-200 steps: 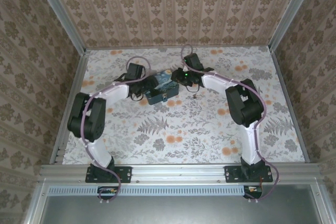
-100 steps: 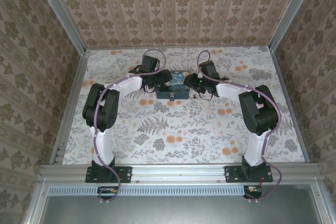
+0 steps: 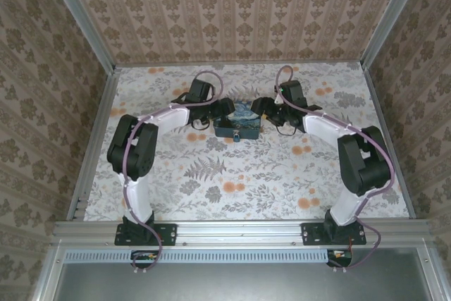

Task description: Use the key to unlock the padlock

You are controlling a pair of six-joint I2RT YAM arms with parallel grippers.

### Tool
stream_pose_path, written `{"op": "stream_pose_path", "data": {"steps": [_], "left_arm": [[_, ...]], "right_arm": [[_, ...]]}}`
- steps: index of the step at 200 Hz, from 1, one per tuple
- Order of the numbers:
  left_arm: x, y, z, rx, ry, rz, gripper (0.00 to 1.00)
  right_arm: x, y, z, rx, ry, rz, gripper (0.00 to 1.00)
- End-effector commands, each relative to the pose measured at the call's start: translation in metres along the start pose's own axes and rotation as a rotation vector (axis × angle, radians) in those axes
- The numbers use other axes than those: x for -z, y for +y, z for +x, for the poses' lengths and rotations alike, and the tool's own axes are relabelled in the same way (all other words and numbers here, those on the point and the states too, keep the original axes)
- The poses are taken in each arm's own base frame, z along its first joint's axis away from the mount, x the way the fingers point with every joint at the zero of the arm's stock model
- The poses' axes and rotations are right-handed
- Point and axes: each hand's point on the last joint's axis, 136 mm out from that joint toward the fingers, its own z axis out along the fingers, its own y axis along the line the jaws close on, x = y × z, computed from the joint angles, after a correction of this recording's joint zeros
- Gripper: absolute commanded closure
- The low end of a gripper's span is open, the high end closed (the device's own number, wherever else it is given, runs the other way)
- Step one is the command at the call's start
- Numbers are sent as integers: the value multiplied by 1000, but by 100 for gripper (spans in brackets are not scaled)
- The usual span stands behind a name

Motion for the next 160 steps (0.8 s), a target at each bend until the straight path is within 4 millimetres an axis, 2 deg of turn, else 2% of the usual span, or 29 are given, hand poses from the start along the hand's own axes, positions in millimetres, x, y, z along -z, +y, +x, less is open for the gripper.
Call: {"op": "stream_pose_path", "data": {"steps": [1, 30, 35, 47, 94, 119, 160], "left_arm": [[25, -5, -4, 12, -30, 33, 11], [44, 7, 2, 28, -57, 9, 10], [51, 18, -5, 49, -76, -7, 10], [59, 26, -1, 53, -78, -31, 10], [86, 33, 14, 39, -93, -44, 9], [96, 28, 19, 37, -105, -17, 8], [104, 23, 27, 21, -105, 8, 8]], "right_arm": [[13, -26, 8, 18, 13, 136, 34], [13, -42, 12, 2, 18, 192, 37], [13, -45, 12, -1, 20, 210, 38], [13, -54, 13, -6, 23, 256, 42], [4, -81, 23, -47, 41, 342, 60], [-5, -79, 24, -63, 47, 319, 64], [-17, -60, 21, -34, 58, 296, 65]]}}
